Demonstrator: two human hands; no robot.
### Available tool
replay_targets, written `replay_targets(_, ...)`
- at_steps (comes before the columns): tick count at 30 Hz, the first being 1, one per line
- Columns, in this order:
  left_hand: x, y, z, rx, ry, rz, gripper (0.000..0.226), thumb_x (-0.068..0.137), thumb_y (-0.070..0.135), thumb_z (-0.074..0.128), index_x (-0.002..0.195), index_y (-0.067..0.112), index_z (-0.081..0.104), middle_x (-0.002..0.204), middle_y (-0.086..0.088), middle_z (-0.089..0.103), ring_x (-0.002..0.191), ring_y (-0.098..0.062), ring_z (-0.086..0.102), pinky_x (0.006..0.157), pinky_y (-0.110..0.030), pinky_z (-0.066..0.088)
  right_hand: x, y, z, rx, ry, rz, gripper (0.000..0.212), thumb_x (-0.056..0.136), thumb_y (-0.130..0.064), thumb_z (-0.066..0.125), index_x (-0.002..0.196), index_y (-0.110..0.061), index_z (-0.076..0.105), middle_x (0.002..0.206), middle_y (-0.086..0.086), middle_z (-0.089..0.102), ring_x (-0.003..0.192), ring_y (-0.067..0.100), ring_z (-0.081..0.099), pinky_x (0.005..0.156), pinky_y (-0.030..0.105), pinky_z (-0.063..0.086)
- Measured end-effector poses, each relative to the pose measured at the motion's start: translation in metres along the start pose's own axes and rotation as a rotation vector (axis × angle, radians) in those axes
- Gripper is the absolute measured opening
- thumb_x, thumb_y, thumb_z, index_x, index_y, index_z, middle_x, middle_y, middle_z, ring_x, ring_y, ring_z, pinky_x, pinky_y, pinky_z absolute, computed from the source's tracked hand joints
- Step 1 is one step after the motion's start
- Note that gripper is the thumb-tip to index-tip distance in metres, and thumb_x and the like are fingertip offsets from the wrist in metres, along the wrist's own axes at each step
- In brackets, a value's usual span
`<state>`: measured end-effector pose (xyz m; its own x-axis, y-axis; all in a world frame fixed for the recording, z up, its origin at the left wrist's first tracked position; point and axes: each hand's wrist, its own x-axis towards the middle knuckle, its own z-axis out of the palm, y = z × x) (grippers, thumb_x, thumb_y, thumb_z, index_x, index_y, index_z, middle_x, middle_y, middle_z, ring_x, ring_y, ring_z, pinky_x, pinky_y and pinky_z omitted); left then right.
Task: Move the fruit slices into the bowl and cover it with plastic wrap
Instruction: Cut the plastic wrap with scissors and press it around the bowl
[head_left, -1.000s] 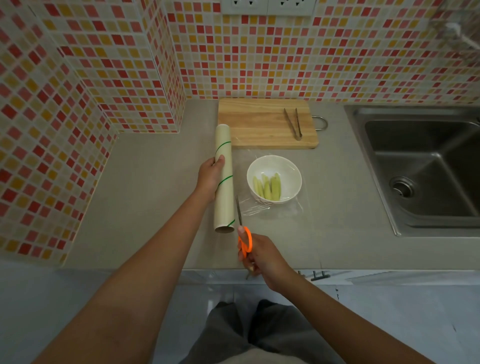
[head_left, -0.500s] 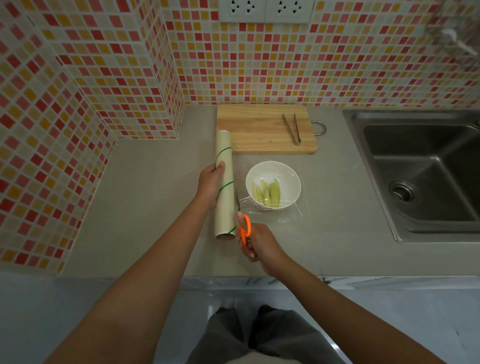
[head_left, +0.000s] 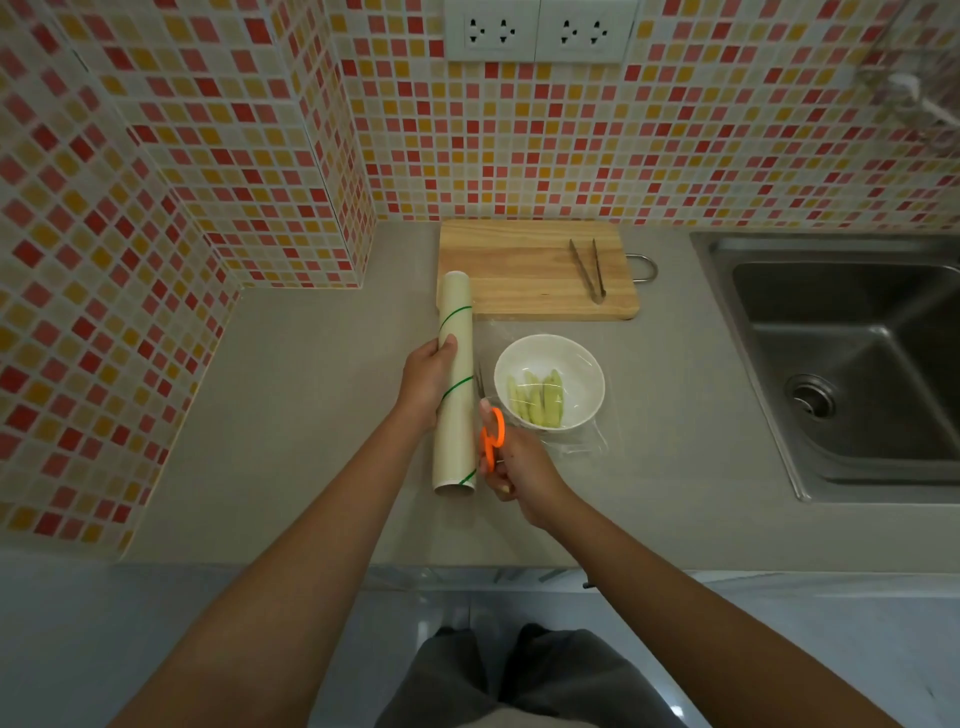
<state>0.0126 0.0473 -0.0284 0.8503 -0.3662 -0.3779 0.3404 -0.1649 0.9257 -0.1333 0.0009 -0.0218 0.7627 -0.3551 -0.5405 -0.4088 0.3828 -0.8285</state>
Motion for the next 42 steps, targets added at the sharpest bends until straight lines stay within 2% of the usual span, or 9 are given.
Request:
replay_targets(3, -0.003, 0.001, 0.000, 0.001, -0.011, 0.015, 0.024, 0.096, 0.027, 0.050, 0.084, 0.011, 0.064, 0.085, -0.017, 0.063, 0.075, -0.026, 0.058, 0.074, -0.039, 0.048, 0.007, -0.006, 0.000, -0.005, 0.007, 0.018, 0.052, 0.086, -0.061, 0.051, 0.055, -0.020, 0.043, 0.041, 0.001, 0.048, 0.029, 0.011, 0.026, 0.039, 0.013, 0.016)
replay_targets(6, -0.005, 0.003, 0.000, -0.009, -0.013, 0.010, 0.025, 0.096, 0.027, 0.050, 0.080, 0.013, 0.064, 0.080, -0.013, 0.063, 0.072, -0.025, 0.058, 0.073, -0.038, 0.047, 0.012, -0.009, -0.002, -0.002, 0.017, 0.011, 0.053, 0.086, -0.058, 0.054, 0.054, -0.017, 0.044, 0.043, 0.001, 0.050, 0.028, 0.010, 0.026, 0.038, 0.012, 0.017)
replay_targets(12, -0.008, 0.008, 0.002, 0.009, -0.030, -0.001, 0.026, 0.097, 0.029, 0.048, 0.081, 0.016, 0.063, 0.085, -0.014, 0.063, 0.080, -0.026, 0.059, 0.077, -0.040, 0.049, 0.022, -0.021, -0.002, -0.010, 0.033, 0.022, 0.058, 0.086, -0.062, 0.052, 0.053, -0.015, 0.047, 0.045, 0.003, 0.053, 0.029, 0.012, 0.028, 0.038, 0.013, 0.018)
replay_targets(16, -0.010, 0.013, 0.003, 0.008, -0.021, -0.007, 0.026, 0.097, 0.028, 0.047, 0.091, 0.009, 0.064, 0.091, -0.020, 0.062, 0.082, -0.029, 0.059, 0.080, -0.046, 0.051, 0.029, -0.025, -0.004, 0.004, 0.024, -0.016, 0.056, 0.088, -0.058, 0.053, 0.053, -0.014, 0.047, 0.049, 0.004, 0.051, 0.028, 0.011, 0.027, 0.037, 0.013, 0.018)
replay_targets(23, -0.017, 0.016, 0.005, -0.019, -0.032, -0.033, 0.031, 0.098, 0.028, 0.047, 0.100, 0.001, 0.062, 0.088, -0.025, 0.059, 0.077, -0.033, 0.056, 0.077, -0.050, 0.050, 0.042, -0.038, -0.006, 0.015, 0.006, -0.033, 0.058, 0.086, -0.063, 0.050, 0.055, -0.014, 0.048, 0.053, 0.005, 0.050, 0.030, 0.011, 0.029, 0.037, 0.014, 0.018)
replay_targets(27, -0.020, 0.019, 0.005, -0.023, -0.046, -0.026, 0.027, 0.097, 0.027, 0.047, 0.097, 0.005, 0.063, 0.086, -0.025, 0.061, 0.072, -0.032, 0.057, 0.075, -0.051, 0.051, 0.050, -0.045, -0.008, -0.005, 0.012, -0.038, 0.057, 0.085, -0.064, 0.050, 0.057, -0.014, 0.048, 0.052, 0.003, 0.050, 0.031, 0.010, 0.029, 0.037, 0.015, 0.019)
replay_targets(31, -0.022, 0.020, 0.005, -0.043, -0.066, -0.025, 0.026, 0.098, 0.026, 0.046, 0.095, 0.006, 0.063, 0.083, -0.023, 0.062, 0.062, -0.027, 0.056, 0.071, -0.042, 0.049, 0.060, -0.053, -0.010, -0.021, 0.015, -0.014, 0.063, 0.082, -0.070, 0.047, 0.056, -0.014, 0.049, 0.051, 0.003, 0.051, 0.033, 0.012, 0.031, 0.037, 0.016, 0.021)
replay_targets(34, -0.024, 0.021, 0.005, -0.042, -0.077, -0.029, 0.027, 0.099, 0.026, 0.045, 0.091, 0.007, 0.063, 0.074, -0.019, 0.062, 0.057, -0.026, 0.056, 0.064, -0.036, 0.050, 0.065, -0.056, -0.011, 0.009, 0.003, -0.039, 0.062, 0.085, -0.065, 0.050, 0.053, -0.012, 0.047, 0.049, 0.003, 0.047, 0.031, 0.012, 0.029, 0.035, 0.014, 0.020)
replay_targets(42, -0.028, 0.023, 0.004, -0.064, -0.095, -0.039, 0.031, 0.100, 0.027, 0.044, 0.101, 0.002, 0.063, 0.084, -0.022, 0.062, 0.065, -0.028, 0.055, 0.069, -0.041, 0.049, 0.079, -0.067, -0.012, 0.050, -0.010, -0.021, 0.059, 0.083, -0.066, 0.051, 0.057, -0.013, 0.049, 0.051, 0.003, 0.049, 0.030, 0.011, 0.029, 0.033, 0.013, 0.020)
